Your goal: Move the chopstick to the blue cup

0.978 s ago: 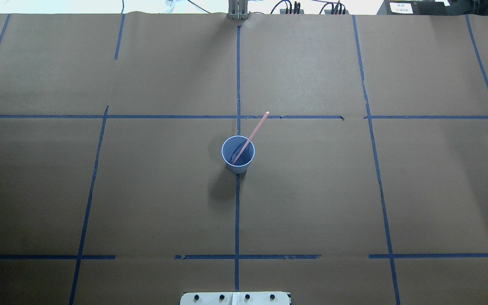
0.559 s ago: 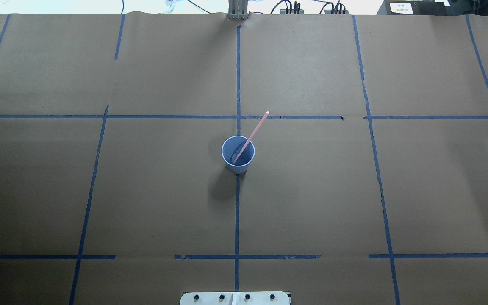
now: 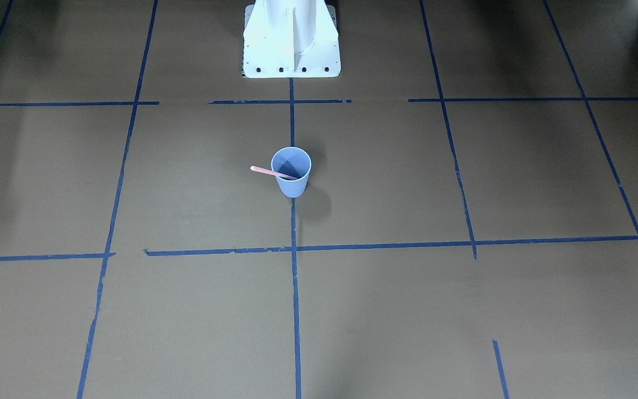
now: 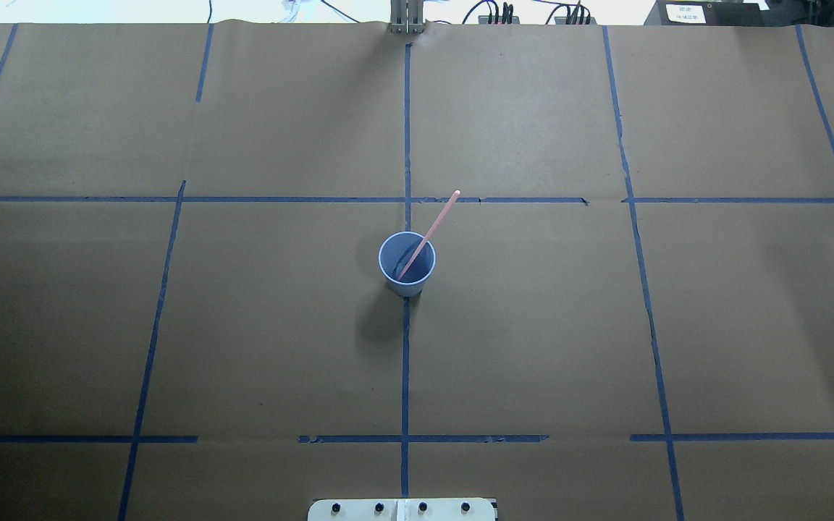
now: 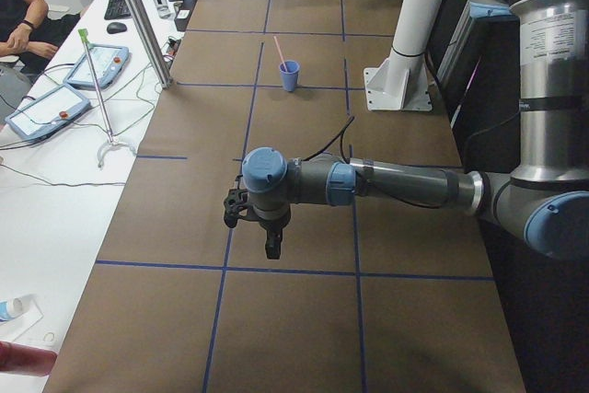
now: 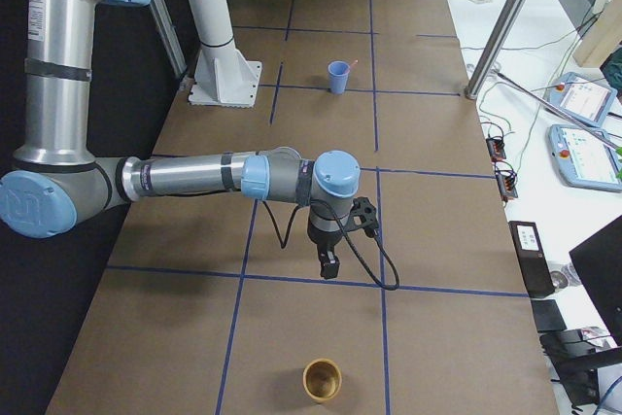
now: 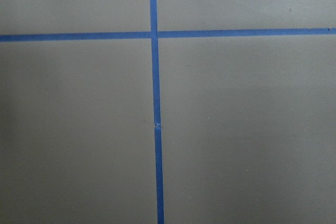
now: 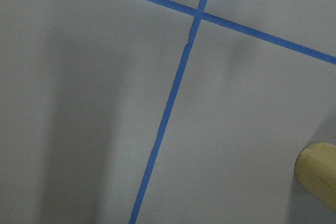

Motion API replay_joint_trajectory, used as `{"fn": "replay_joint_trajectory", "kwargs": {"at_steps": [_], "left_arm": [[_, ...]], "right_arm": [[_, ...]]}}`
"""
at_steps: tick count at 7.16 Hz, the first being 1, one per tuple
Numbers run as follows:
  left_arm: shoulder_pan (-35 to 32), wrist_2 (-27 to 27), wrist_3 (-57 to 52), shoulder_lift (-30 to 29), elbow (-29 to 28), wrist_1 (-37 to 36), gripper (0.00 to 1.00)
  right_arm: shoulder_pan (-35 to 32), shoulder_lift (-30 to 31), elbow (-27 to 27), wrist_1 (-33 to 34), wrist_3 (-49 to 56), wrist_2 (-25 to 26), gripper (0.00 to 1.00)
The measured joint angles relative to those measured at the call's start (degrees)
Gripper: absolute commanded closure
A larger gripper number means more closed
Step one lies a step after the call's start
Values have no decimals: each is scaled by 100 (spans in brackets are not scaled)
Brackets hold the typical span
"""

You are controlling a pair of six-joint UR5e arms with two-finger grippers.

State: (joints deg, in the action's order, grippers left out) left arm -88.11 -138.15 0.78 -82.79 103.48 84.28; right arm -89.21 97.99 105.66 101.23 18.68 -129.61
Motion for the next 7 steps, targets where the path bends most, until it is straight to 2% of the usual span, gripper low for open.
{"fn": "replay_joint_trajectory", "kwargs": {"at_steps": [7], "left_arm": [[-47,100,37,182,162,32,0]], "right_arm": [[-3,18,214,2,-22,-45,0]]}}
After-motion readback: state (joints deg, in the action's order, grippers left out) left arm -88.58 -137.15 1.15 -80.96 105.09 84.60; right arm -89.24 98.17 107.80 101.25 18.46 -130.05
